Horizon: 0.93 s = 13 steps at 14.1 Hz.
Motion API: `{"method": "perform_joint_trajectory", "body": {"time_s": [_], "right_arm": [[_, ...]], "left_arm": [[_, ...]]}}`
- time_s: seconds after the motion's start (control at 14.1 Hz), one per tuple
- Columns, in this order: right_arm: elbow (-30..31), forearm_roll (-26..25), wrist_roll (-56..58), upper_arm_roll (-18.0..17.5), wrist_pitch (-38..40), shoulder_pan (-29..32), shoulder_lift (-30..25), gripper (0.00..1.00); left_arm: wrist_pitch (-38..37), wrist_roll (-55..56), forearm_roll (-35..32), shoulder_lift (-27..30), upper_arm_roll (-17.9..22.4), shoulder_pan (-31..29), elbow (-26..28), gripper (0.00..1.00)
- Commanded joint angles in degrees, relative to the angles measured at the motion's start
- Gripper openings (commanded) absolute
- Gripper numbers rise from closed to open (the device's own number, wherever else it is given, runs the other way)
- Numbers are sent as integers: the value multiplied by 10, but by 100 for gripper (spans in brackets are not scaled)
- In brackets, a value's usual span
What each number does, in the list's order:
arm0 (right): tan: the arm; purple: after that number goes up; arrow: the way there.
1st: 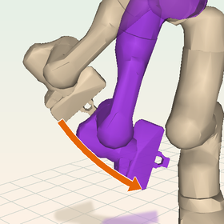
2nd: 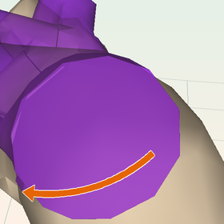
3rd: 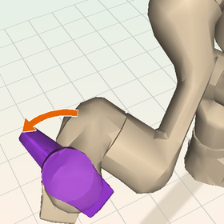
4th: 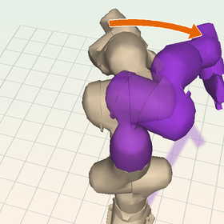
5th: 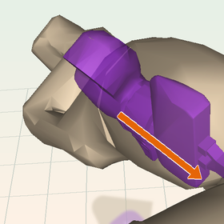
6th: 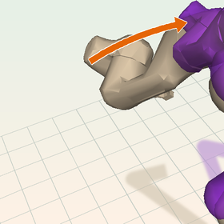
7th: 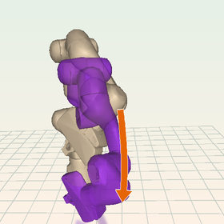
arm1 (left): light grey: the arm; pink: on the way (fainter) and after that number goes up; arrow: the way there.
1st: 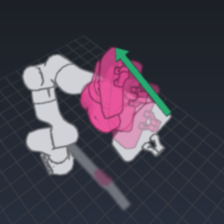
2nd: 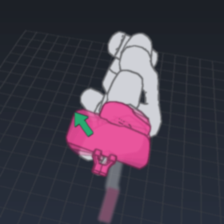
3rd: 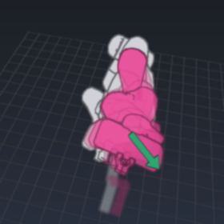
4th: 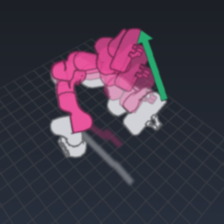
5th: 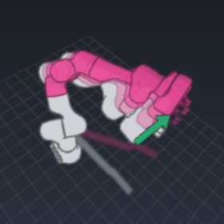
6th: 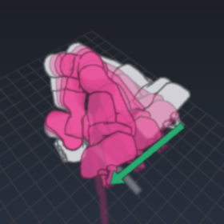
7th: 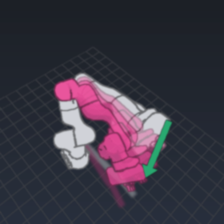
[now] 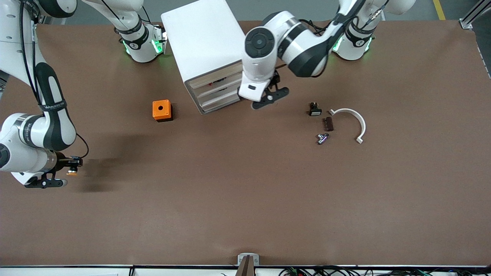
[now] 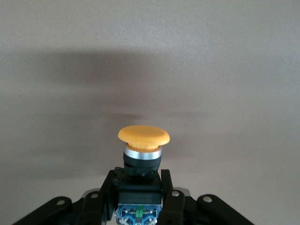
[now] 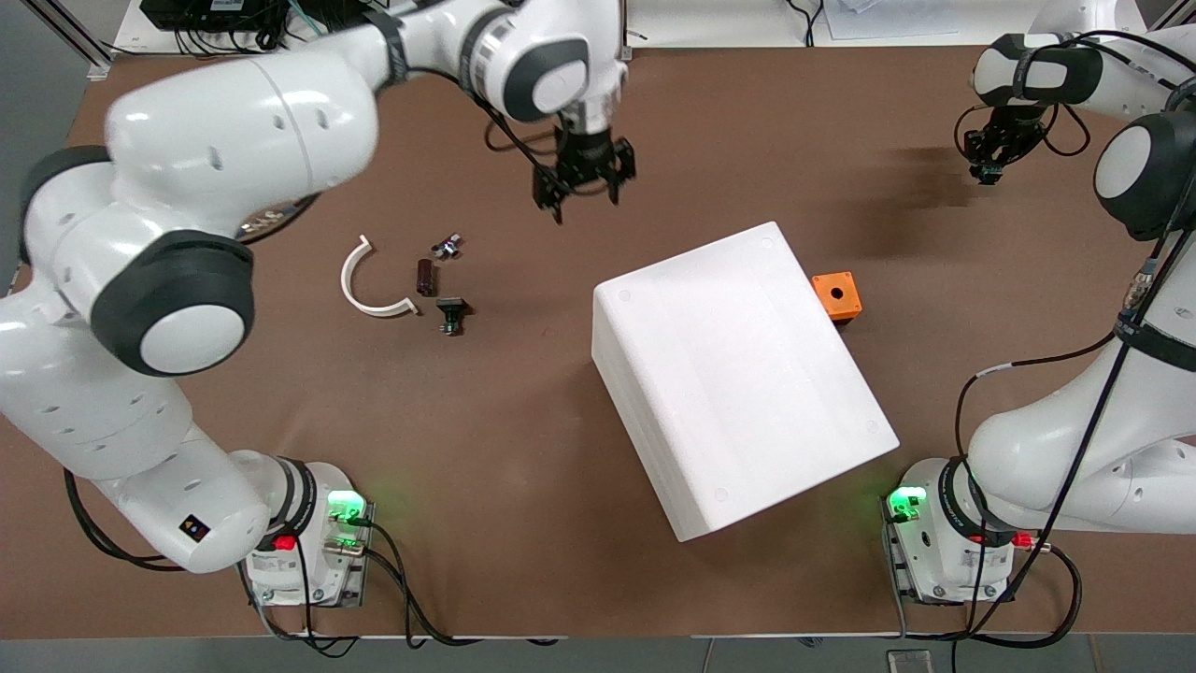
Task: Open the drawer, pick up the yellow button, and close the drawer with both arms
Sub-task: 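Lower the button onto the table with the right gripper while the left gripper withdraws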
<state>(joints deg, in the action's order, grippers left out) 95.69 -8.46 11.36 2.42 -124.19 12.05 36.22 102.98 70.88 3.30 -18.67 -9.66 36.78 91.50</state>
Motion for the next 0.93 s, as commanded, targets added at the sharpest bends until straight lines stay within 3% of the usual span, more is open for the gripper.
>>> {"method": "perform_joint_trajectory", "body": {"time_s": [0.0,0.28,0.85], "right_arm": [[-6,-15,18,-10,-23,14,13,22],[-2,-15,20,-10,-57,18,25,22],[4,-10,7,-9,-96,19,51,23]], "left_arm": [[-43,-57,-41,67,-3,-54,9,100],[-116,-222,-42,139,-3,-129,0,100],[-128,-319,-43,128,-3,-265,-61,100]]}}
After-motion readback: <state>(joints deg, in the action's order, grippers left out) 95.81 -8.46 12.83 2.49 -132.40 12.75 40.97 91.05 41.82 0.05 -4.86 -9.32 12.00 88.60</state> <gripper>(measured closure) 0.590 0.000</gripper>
